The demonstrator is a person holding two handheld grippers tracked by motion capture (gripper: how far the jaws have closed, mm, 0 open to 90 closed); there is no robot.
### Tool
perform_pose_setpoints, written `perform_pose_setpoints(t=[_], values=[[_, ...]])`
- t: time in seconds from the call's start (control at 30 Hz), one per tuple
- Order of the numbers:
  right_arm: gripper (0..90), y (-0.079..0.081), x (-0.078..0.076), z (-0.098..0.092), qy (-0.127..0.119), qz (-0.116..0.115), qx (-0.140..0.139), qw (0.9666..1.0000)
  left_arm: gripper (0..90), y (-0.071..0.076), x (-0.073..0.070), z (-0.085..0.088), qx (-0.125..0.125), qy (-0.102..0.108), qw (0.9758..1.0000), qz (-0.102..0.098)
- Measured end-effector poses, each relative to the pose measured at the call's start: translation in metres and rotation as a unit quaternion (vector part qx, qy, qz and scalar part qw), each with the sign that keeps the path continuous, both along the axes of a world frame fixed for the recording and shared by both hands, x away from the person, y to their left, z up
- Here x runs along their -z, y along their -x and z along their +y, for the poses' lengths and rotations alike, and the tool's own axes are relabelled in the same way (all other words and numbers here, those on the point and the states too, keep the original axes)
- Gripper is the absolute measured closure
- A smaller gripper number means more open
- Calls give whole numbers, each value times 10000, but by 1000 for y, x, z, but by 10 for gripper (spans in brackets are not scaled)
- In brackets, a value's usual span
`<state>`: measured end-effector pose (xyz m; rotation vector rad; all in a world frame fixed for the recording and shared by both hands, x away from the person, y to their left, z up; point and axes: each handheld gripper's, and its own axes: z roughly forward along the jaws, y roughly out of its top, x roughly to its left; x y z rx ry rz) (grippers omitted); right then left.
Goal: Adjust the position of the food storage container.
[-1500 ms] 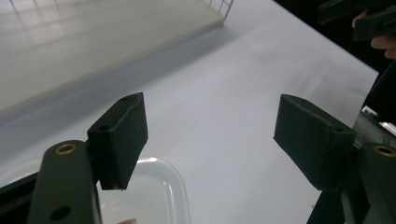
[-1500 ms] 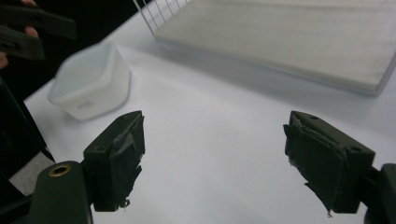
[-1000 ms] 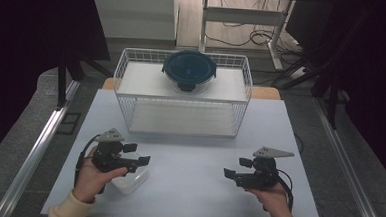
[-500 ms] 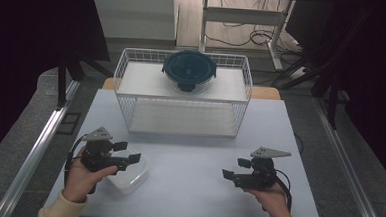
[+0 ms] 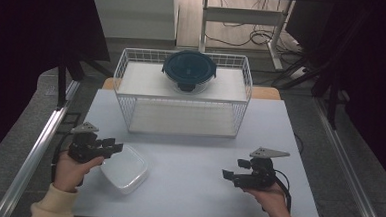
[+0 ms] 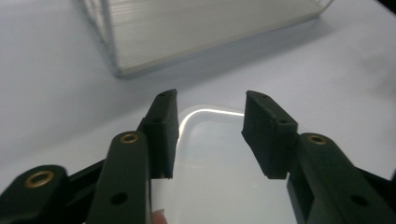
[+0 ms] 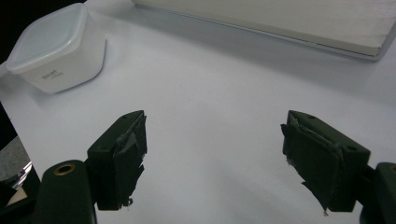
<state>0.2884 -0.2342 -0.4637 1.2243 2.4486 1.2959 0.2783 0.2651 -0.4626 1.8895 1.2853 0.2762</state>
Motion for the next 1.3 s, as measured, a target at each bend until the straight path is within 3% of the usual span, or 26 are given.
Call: perform_pose_setpoints(t=[0.23, 0.33, 0.63, 0.73, 0.97, 1.03, 1.2, 1.3], values=[[218, -1, 1, -1, 13, 12, 26, 10000, 796, -10, 9, 7, -104, -504, 9986, 78], [219, -1, 2, 1, 16, 43, 23, 10000, 860, -17, 11, 8, -11, -562, 9983, 119], [218, -2, 6, 1, 61, 103, 33, 9999, 900, -31, 22, 5, 283, -843, 9948, 498], [219, -3, 7, 1, 61, 120, 42, 9999, 900, -35, 23, -3, 421, -1103, 9917, 510], [219, -3, 8, 1, 79, 142, 41, 9999, 900, -48, 19, -21, 924, -1157, 9869, 646], [219, -3, 8, 1, 75, 144, 45, 9999, 900, -52, 17, -32, 1059, -1219, 9847, 661], [219, -4, 9, 0, 90, 152, 50, 9998, 900, -57, 15, -59, 1472, -1455, 9759, 689], [219, -4, 9, 0, 82, 147, 52, 9998, 900, -59, 15, -70, 1620, -1504, 9730, 666]])
